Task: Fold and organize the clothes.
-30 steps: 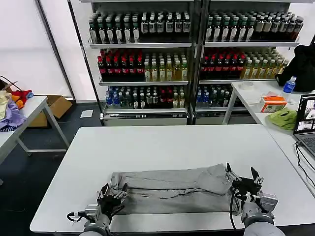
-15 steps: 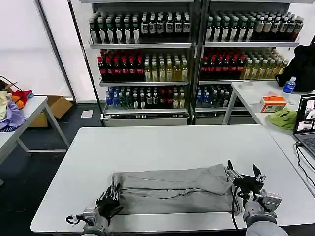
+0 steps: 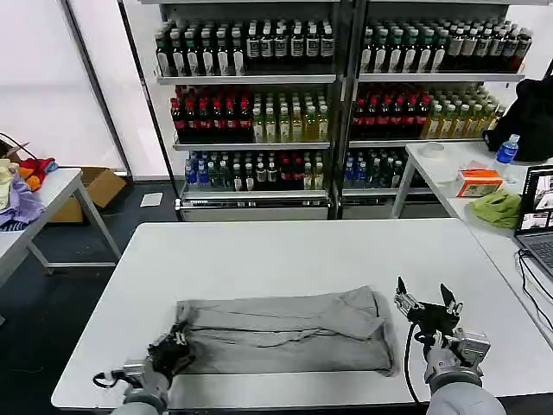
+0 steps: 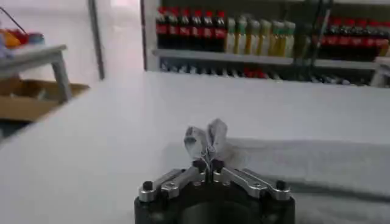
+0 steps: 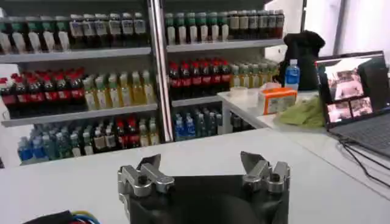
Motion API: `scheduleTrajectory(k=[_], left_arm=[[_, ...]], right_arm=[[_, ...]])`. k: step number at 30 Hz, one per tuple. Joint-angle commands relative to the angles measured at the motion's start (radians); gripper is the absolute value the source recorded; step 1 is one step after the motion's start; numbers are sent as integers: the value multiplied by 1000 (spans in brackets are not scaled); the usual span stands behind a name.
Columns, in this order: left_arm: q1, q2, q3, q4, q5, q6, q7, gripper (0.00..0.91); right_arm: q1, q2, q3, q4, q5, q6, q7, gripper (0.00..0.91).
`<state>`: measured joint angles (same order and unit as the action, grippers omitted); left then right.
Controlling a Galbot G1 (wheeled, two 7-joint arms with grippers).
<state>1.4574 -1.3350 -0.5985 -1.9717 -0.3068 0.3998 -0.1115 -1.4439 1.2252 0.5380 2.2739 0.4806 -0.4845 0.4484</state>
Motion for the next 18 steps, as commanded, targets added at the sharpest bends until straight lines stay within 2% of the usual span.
scheduleTrajectory(k=[1,4,10,13,18], left_arm=[[-39,361,-322,2,-145,27,6,0],[-54,427,-365,50,-139,35,16,10],[-92,459,-396,104,-94,24,35,0],[-73,441,-380,56,-88,24,39,0],[-26,330,-298,-55,-57,29,43,0]], right_arm=[[7,3,-18,-7,-5,1,0,907],[9,9,-26,-5,-6,0,0,907],[-2,13,-21,5,-6,1,0,907],[-10,14,-18,3,-8,3,0,907],[-11,19,-19,8,-11,1,2,907]])
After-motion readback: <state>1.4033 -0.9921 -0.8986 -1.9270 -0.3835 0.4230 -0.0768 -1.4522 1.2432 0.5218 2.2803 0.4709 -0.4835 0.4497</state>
